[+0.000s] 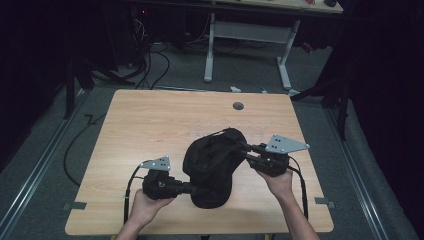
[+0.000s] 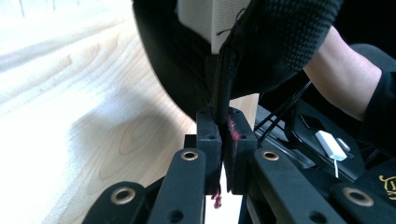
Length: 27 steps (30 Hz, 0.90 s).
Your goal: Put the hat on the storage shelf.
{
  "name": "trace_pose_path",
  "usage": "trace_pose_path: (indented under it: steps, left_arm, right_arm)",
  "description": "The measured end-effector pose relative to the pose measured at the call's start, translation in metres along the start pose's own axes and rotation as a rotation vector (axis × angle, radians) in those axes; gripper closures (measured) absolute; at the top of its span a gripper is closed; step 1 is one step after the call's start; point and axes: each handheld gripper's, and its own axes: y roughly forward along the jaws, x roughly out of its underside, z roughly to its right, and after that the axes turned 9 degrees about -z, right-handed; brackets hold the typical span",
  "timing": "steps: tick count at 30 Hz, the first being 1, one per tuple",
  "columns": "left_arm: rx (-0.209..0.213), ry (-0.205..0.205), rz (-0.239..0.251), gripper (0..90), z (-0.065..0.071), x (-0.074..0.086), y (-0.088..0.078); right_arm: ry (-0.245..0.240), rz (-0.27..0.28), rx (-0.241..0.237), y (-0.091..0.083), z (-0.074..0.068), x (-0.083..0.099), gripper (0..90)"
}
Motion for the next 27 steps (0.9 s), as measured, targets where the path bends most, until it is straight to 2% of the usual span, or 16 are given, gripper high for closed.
trace_pose_path:
  steps: [6,9,12,14,22,27]
  left_arm:
    - [-0.023,0.04,0.034,86.8,0.007,-0.001,-0.005]
    - [-0.022,0.042,0.056,86.8,0.008,-0.002,-0.009]
    - [-0.031,0.044,0.08,86.8,0.008,-0.004,-0.012]
    - [-0.039,0.047,0.099,86.7,0.008,-0.005,-0.015]
    - [-0.076,0.057,0.161,86.6,0.008,-0.011,-0.021]
    - [-0.094,0.056,0.199,86.6,0.008,-0.015,-0.024]
  right_arm:
    - [0.049,-0.015,0.011,-0.001,0.005,0.001,55.1]
    - [0.069,-0.017,0.036,-0.004,0.007,0.003,47.8]
    - [0.091,-0.01,0.054,-0.008,0.01,0.009,45.0]
    - [0.109,-0.026,0.065,-0.01,0.012,0.016,44.2]
    - [0.212,-0.133,0.131,-0.008,0.02,0.053,43.3]
    - [0.278,-0.204,0.194,-0.004,0.024,0.08,43.0]
